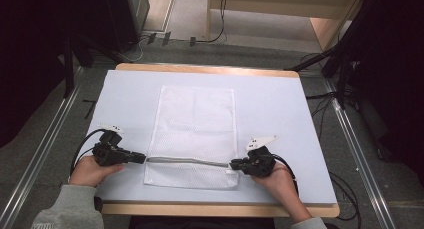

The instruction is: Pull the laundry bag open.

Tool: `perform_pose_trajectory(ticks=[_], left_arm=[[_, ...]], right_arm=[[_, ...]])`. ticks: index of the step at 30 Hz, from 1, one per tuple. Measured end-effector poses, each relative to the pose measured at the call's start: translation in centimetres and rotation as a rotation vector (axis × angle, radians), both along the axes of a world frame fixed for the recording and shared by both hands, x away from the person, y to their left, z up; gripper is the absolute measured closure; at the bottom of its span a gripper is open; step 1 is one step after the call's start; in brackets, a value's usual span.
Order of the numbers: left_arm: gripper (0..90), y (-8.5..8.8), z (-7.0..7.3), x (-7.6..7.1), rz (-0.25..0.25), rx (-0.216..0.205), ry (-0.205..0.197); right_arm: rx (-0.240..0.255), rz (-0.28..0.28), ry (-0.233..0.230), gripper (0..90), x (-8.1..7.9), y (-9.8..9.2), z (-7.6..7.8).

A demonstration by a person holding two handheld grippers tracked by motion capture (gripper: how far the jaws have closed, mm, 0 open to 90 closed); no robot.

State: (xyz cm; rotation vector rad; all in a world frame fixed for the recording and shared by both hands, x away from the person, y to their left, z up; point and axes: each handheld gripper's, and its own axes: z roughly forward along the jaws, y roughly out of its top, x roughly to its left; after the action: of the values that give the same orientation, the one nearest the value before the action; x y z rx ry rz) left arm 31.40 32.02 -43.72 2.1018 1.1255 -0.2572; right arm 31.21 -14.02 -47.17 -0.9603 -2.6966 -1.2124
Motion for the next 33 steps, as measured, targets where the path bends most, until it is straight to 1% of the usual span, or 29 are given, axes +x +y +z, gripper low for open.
perform_pose_trajectory(ticks=[2, 5, 7, 8, 10, 13, 15, 17, 20, 21, 23, 25, 30, 33], left_arm=[[67.3, 0.0, 0.1, 0.0, -0.002, 0.003, -0.030], [60.5, 0.1, 0.1, 0.0, 0.014, 0.009, -0.062], [57.2, 0.2, 0.1, 0.1, 0.025, 0.023, -0.079], [54.6, 0.2, 0.1, 0.1, 0.031, 0.030, -0.086], [50.2, 0.3, 0.2, 0.2, 0.050, 0.051, -0.106], [45.7, 0.6, 0.4, 0.3, 0.082, 0.059, -0.142], [42.2, 0.8, 0.4, 0.4, 0.104, 0.061, -0.156], [40.0, 1.2, 0.4, 0.6, 0.119, 0.072, -0.164], [38.0, 1.6, 0.2, 0.7, 0.153, 0.083, -0.164], [37.2, 1.7, 0.2, 0.8, 0.162, 0.090, -0.165], [36.1, 1.9, 0.1, 0.8, 0.173, 0.091, -0.167], [35.5, 2.1, 0.1, 0.9, 0.185, 0.102, -0.170], [33.7, 2.3, 0.0, 1.0, 0.203, 0.122, -0.182], [32.1, 2.4, -0.1, 1.2, 0.197, 0.131, -0.195]], right_arm=[[0.011, -0.010, -0.008, 78.7, 0.1, -0.2, 0.3], [0.030, -0.024, -0.044, 73.9, 0.3, -0.7, 0.8], [0.037, -0.043, -0.051, 70.4, 0.4, -1.2, 1.1], [0.044, -0.048, -0.062, 68.6, 0.5, -1.4, 1.2], [0.045, -0.060, -0.079, 65.3, 0.6, -1.8, 1.3], [0.055, -0.090, -0.094, 59.6, 0.9, -2.5, 1.5], [0.060, -0.108, -0.106, 55.3, 1.1, -3.0, 1.6], [0.059, -0.122, -0.111, 52.0, 1.3, -3.4, 1.5], [0.055, -0.151, -0.107, 47.0, 1.6, -4.2, 1.3], [0.055, -0.165, -0.105, 45.2, 1.7, -4.4, 1.3], [0.052, -0.196, -0.101, 42.0, 1.9, -4.8, 1.2], [0.053, -0.216, -0.100, 38.8, 2.1, -5.2, 1.1], [0.055, -0.247, -0.091, 37.0, 2.4, -5.8, 0.8], [0.059, -0.255, -0.091, 36.4, 2.6, -6.1, 0.8]])
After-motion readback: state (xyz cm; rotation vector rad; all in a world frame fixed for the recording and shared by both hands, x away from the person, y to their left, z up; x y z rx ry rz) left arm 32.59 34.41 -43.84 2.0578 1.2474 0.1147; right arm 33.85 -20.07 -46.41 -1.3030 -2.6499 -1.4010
